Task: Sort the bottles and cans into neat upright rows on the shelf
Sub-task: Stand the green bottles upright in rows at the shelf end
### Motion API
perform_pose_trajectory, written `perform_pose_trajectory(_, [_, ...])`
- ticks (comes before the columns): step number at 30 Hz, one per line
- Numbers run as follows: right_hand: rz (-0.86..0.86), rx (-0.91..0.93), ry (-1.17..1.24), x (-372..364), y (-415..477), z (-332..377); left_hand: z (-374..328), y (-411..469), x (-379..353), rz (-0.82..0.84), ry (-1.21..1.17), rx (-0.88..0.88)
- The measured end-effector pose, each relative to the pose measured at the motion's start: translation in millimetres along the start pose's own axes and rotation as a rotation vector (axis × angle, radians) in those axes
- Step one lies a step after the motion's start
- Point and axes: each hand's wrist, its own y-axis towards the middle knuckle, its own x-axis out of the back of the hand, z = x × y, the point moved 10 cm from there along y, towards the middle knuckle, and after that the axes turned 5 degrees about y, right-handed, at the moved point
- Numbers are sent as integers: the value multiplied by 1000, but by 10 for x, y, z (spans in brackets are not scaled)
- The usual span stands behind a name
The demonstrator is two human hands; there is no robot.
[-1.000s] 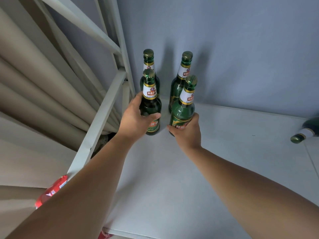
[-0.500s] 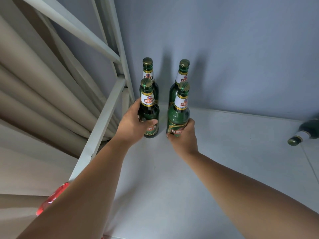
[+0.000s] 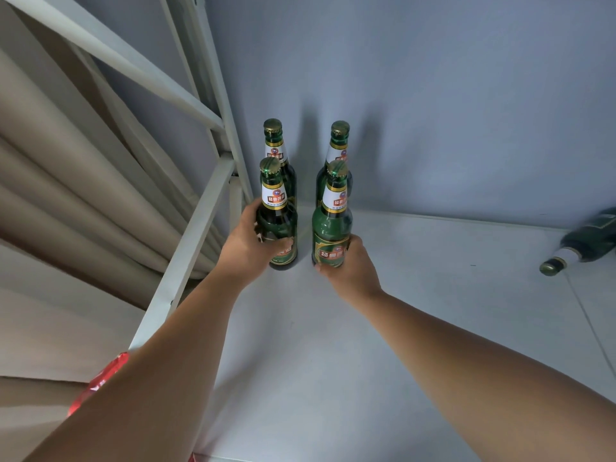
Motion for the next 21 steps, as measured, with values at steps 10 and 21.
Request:
perform_pose_trajectory(10, [85,-29,-199,361,-116,-210,469,-282,-142,-27,65,167])
perform_pose_trajectory(21, [64,-42,-183,939,-310,-515,362,-620,-567,-18,141,213])
